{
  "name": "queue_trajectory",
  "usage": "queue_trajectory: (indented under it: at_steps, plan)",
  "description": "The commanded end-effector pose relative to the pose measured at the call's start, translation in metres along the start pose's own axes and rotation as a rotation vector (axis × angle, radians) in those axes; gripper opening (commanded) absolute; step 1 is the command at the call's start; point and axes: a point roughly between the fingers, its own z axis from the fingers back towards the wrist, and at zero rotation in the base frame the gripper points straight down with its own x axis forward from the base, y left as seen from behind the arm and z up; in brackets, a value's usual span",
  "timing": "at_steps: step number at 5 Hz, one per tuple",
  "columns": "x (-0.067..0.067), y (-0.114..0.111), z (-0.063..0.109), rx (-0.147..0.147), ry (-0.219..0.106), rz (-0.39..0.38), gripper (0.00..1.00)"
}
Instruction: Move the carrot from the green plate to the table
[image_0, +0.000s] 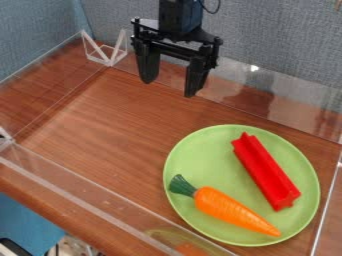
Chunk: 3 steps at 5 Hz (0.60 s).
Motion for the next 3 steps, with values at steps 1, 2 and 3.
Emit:
queue_trajectory:
  at_steps: [1, 2, 3]
  plan:
    - [-0.005, -0.016, -0.010, 0.000, 0.012, -0.073, 1.00]
    - [-0.013, -0.039, -0.021, -0.001, 0.020, -0.173, 1.00]
    - [-0.031, -0.078, -0.028, 0.010, 0.012, -0.387, 1.00]
